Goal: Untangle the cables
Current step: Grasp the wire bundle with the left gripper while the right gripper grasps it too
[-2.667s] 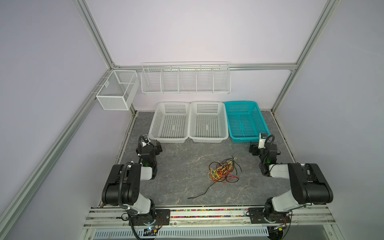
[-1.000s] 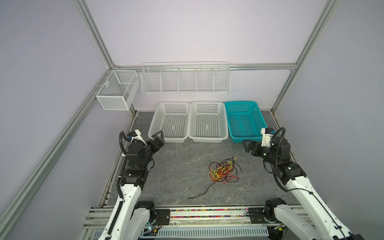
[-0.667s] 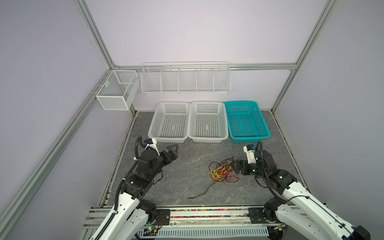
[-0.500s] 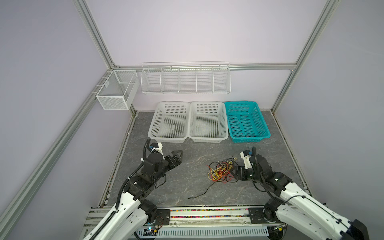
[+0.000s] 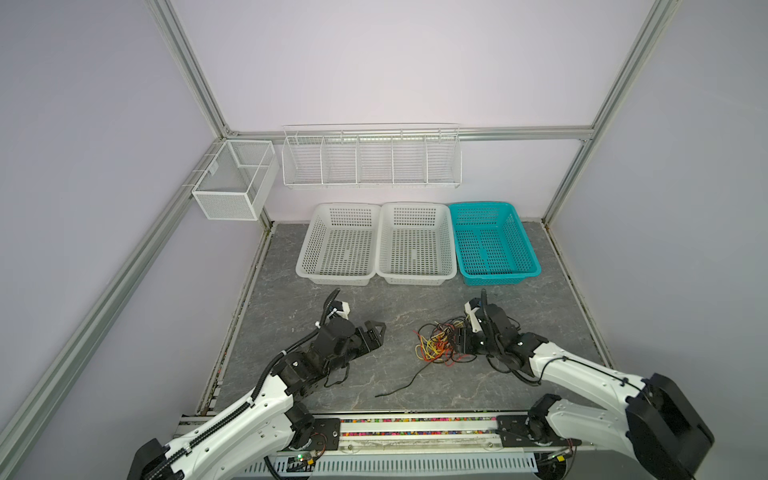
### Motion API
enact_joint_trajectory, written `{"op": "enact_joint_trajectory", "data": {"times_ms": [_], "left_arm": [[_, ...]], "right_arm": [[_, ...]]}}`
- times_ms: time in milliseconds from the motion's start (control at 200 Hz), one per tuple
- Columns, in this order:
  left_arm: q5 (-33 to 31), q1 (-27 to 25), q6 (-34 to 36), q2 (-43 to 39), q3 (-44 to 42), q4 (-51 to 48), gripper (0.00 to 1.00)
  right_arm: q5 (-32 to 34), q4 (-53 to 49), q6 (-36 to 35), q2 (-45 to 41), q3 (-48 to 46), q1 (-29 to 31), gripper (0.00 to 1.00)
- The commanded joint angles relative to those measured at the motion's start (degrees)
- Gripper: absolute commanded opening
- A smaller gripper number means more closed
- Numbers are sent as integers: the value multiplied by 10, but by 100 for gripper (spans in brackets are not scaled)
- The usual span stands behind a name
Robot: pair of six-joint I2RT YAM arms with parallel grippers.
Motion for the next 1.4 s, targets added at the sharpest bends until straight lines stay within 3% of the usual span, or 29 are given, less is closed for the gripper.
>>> {"op": "enact_joint_trajectory", "data": {"times_ms": [0,265,610,855,1170,1395], "left_arm": [[-1,-7,-31,9,-15,40,96],[18,-17,-52,-5,-51,60,96],[57,-38,-85,-19,-117,161,96],[68,-85,-75,58,-115,279,96],[77,-111,-70,118,-115,396,85],[80,-124,-69,156,-111,429,54]], "right_arm": [[3,55,13,41,4,27,55],[25,87,13,91,32,89,34],[9,160,-11,65,38,136,7],[-52,242,-17,42,29,139,7],[-113,276,-2,34,35,146,7],[-105,247,-7,11,44,163,7]]}}
